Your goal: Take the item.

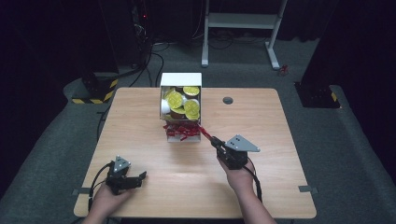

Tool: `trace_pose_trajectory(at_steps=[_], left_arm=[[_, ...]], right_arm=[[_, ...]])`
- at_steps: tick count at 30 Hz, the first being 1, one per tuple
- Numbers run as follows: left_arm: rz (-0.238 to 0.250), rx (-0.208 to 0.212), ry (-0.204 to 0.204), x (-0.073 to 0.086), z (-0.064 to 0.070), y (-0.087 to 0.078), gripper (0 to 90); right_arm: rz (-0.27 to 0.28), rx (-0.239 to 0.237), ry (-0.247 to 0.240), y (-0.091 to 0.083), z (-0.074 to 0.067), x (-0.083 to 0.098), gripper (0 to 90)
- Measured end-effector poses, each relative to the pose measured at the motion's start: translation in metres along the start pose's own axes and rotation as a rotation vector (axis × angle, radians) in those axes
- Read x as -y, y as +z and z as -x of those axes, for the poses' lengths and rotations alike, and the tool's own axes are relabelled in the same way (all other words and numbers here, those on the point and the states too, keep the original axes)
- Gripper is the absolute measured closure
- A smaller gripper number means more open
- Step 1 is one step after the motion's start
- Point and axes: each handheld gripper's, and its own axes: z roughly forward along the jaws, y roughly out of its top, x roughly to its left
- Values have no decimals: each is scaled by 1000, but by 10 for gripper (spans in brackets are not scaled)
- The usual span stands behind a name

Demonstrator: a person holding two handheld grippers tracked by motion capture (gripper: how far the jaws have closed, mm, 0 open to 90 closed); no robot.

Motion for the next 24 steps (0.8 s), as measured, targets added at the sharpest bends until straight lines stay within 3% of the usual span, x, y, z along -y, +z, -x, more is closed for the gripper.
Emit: trace_pose_trajectory(at_steps=[24], left_arm=[[-1,4,6,1,0,-1,143]], right_arm=[[37,0,33,-20,6,-5,872]])
